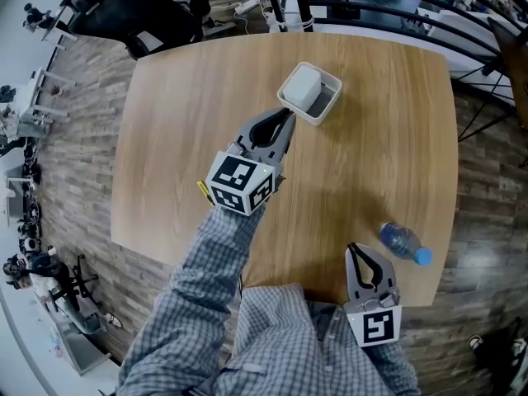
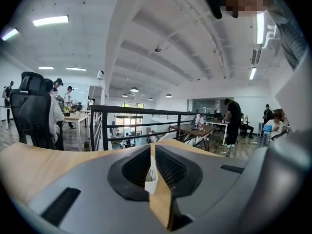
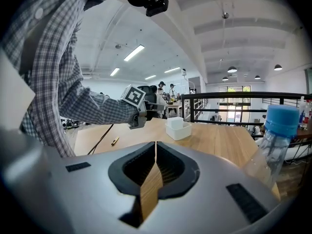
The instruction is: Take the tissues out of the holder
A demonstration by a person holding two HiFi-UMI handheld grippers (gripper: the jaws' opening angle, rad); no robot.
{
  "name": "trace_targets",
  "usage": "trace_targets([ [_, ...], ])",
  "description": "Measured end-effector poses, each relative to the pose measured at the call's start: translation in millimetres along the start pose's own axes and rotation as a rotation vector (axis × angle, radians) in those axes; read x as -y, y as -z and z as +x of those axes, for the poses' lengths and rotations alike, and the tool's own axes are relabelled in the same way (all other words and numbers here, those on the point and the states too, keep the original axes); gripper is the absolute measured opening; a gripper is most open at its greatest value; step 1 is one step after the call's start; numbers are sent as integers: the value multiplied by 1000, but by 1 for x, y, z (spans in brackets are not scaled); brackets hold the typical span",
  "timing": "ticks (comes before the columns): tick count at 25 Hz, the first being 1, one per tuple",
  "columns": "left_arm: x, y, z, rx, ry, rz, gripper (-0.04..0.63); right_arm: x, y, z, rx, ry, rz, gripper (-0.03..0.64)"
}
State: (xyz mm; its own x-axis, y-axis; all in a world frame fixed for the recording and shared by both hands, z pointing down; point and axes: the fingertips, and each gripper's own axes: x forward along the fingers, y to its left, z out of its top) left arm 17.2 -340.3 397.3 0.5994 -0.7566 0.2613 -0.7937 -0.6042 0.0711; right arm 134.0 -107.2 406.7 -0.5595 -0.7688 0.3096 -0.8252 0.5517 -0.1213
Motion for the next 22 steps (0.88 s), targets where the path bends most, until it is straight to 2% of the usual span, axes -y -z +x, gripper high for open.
trace_targets([
  [5, -5, 10, 18, -35, 4, 10, 84, 0, 4, -2, -4, -7, 13, 20],
  [17, -33, 34, 58, -122, -45, 28, 271, 8, 18, -6, -34, -2, 54, 20],
  [22, -43, 45, 67, -161, -67, 42, 295, 12, 28, -10, -70, 6, 77, 20],
])
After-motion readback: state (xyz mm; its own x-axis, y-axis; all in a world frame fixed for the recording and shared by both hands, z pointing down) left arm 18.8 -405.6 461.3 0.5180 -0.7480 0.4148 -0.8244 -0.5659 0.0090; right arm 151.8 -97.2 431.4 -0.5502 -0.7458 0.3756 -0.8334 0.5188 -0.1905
